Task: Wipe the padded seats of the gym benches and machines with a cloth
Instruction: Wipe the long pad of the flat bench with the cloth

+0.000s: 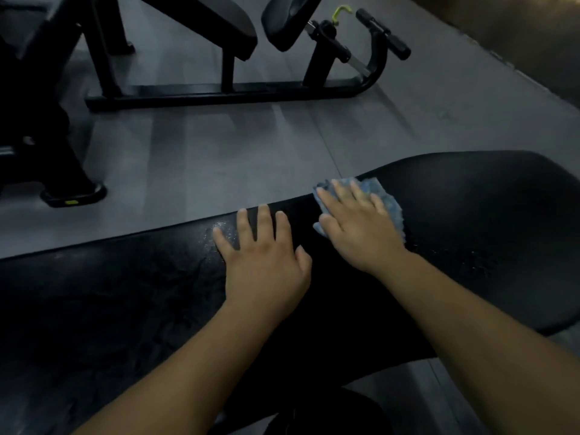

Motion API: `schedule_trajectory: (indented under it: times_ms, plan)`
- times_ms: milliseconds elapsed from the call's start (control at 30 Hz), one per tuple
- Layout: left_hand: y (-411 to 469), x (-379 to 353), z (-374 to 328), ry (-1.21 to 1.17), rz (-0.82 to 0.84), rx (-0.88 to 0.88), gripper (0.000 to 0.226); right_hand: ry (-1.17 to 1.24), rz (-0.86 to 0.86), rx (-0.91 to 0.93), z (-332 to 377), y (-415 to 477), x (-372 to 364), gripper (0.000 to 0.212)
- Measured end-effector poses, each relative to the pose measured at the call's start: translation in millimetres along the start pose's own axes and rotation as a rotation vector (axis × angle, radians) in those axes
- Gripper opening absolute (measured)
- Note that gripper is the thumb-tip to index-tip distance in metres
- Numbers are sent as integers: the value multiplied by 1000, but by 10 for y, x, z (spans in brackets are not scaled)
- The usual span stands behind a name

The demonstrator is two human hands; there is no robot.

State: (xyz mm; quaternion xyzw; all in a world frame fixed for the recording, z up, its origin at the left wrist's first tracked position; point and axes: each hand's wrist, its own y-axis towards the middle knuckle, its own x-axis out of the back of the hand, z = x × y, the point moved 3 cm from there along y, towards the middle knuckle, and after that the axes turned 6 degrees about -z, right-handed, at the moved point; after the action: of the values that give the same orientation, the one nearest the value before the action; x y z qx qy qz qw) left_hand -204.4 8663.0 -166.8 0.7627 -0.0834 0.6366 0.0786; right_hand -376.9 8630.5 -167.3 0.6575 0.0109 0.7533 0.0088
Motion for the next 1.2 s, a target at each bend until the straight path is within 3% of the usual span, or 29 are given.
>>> schedule_trajectory:
  times_ms: [167,300,400,567,667,767,867,967,1067,1200]
  plan:
    - [37,-91,-201,44,-21,-16,64,64,142,297,-287,-773,100,66]
    - [34,-81,-218,58,-15,15,67,24,96,167,-808,-355,161,69]
    - [64,-65,-292,91,-2,71,67,-20,13,116,-582,-18,91,65]
    - [141,-81,-390,82,-13,145,61,64,149,456,-671,-642,159,75]
    - [121,-97,-410,83,-13,192,61,43,93,394,-984,-317,215,64]
    - [111,-111,-644,52,-12,224,60,17,49,348,-746,132,135,57]
    - [47,-148,-1022,11,-47,178,60,64,65,462,-605,-79,118,57]
    - [-25,-176,-1114,-10,-94,179,60,115,91,598,-1036,-436,238,60]
    - [-39,-184,-1100,-14,-135,183,59,69,92,489,-1350,-158,268,58]
    - [-43,-181,-1106,-8,-173,197,59,29,74,433,-1041,-45,200,56]
